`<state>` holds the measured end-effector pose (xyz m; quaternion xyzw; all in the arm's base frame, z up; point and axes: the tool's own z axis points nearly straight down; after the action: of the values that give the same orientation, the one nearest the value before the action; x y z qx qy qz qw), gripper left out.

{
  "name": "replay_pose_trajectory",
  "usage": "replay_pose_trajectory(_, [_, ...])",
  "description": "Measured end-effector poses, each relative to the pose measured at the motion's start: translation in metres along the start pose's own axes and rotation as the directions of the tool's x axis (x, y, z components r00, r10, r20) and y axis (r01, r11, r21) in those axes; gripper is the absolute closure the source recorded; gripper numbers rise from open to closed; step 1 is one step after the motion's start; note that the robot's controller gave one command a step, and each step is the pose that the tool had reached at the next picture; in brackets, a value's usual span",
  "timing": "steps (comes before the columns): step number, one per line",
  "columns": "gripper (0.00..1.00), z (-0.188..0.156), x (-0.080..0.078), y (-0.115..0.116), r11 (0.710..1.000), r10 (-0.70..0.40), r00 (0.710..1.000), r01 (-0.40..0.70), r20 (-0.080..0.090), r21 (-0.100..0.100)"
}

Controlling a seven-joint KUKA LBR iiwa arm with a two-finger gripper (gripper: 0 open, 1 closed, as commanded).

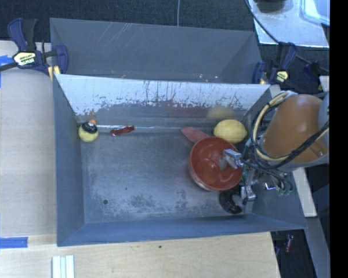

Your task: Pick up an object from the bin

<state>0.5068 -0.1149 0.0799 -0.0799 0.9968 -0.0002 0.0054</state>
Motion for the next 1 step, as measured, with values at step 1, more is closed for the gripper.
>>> replay_pose_trajectory(1, [1.00,0.0039,-0.0149,0.0410,0.791,-0.612,0.791,0.612,0.000,0.014])
